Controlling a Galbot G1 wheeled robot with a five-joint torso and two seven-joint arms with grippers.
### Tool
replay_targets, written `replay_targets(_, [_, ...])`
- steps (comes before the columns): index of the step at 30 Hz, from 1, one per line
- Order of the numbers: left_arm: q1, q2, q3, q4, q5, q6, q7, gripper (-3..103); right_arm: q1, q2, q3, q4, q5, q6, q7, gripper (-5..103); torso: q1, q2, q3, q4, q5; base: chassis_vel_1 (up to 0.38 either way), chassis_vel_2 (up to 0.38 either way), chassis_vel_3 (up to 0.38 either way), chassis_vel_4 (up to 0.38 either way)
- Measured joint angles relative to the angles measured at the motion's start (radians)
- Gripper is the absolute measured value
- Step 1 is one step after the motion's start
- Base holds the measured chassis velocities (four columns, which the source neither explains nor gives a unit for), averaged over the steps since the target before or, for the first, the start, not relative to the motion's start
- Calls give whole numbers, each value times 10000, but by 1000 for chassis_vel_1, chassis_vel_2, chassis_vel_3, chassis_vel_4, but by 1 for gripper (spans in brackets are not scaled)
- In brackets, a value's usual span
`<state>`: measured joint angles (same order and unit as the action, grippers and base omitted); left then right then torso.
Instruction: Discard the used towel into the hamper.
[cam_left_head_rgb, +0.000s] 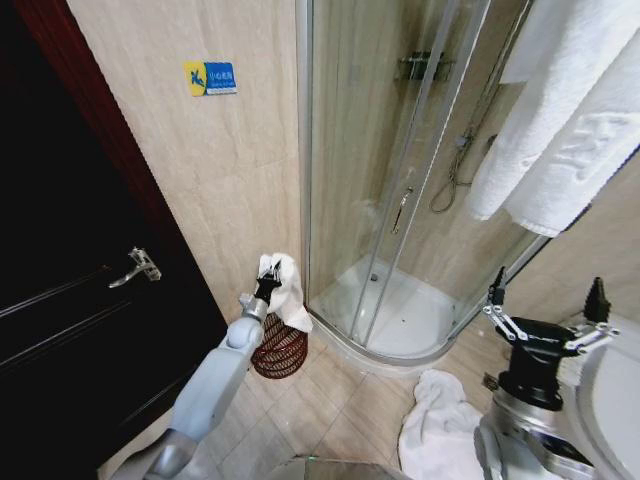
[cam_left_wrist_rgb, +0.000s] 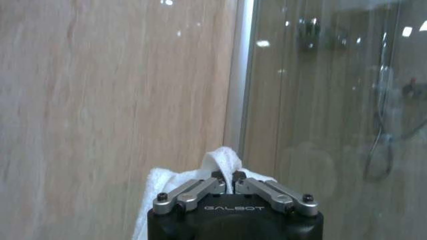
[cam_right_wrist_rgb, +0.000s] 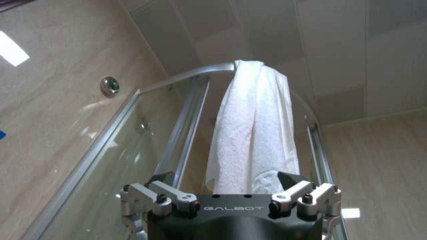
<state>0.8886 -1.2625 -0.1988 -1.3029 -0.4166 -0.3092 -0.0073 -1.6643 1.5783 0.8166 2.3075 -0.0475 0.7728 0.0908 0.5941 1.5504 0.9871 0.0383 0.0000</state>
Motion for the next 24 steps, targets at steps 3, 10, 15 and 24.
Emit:
replay_targets(3, [21,-122,52,283,145,-97,3,2,-24,8,29,-42,21,67,6,100,0,0,0,0,0,0,0,0,0])
replay_targets(10, [-39,-582,164,1451,697,-567,137,2,-70,-28,198,-102,232,122,53,100,0,0,0,-1,0,0,0,0,0])
replay_targets(15, [-108,-812,144,2203,1003,-917,251,2,-107,-62,274,-54,290,102,56,100,0,0,0,0,0,0,0,0,0])
replay_targets(24, [-775,-1169,-42,4219,1622,-1582,498,2,-339,-107,304,289,297,102,55,100,0,0,0,0,1,0,0,0,0])
